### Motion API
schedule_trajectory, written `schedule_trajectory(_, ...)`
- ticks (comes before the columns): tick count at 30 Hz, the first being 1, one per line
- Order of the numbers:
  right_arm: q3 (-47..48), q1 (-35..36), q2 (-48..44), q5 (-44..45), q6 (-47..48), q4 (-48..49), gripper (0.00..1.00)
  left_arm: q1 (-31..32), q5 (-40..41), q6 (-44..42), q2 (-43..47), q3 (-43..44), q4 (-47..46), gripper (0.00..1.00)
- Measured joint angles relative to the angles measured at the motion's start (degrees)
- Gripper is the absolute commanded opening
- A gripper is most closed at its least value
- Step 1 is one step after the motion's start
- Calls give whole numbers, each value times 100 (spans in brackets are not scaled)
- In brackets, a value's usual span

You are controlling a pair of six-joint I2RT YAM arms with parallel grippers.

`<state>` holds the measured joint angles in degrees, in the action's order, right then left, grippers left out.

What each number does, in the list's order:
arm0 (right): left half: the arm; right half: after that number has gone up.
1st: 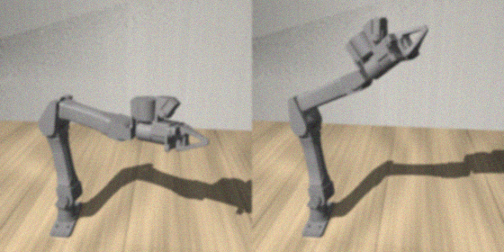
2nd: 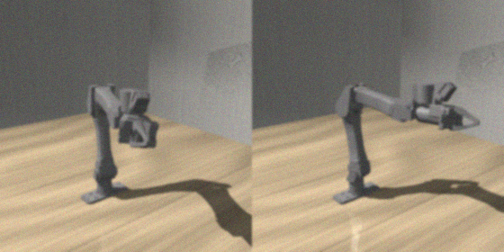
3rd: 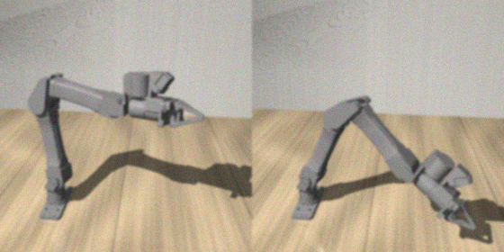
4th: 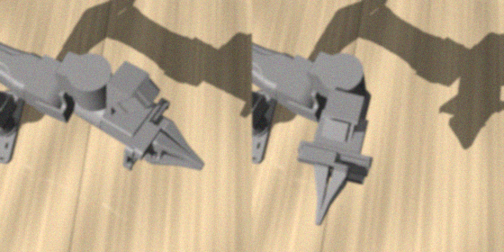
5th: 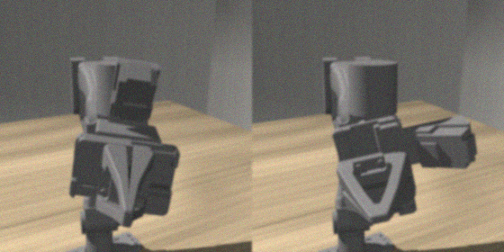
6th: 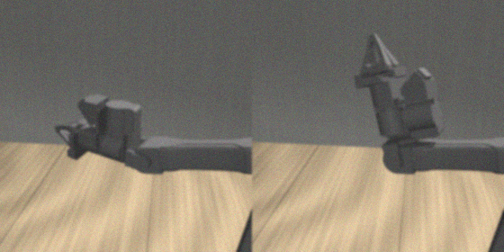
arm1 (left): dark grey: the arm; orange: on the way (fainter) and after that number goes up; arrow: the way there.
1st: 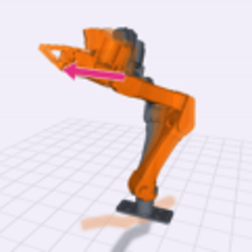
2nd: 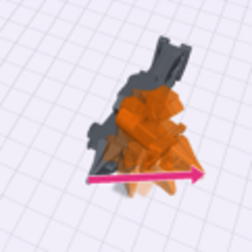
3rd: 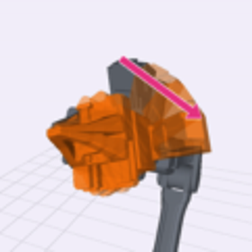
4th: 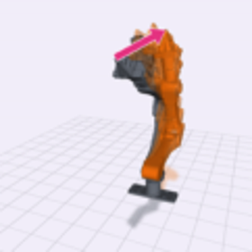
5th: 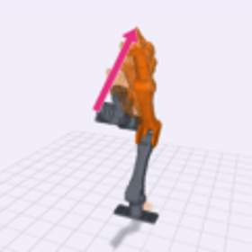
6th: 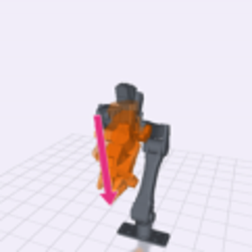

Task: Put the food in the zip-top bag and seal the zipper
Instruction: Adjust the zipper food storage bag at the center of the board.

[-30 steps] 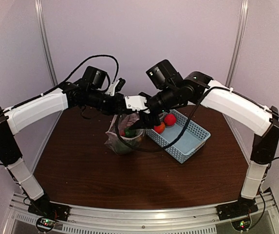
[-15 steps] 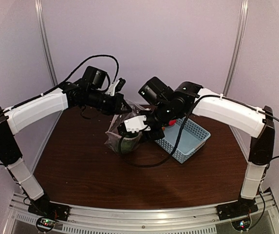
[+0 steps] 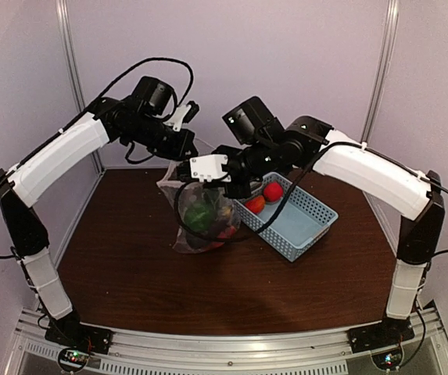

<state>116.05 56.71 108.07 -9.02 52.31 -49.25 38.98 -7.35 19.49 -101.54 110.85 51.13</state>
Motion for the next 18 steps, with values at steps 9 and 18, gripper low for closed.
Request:
schedule_trajectory(9, 892, -33, 575, 188, -387, 330, 0, -4, 990, -769, -616, 1397, 1329, 0)
schedule_trajectory(18, 243, -87, 562, 59, -566, 590, 18, -214, 610, -833, -94, 494, 1019, 0)
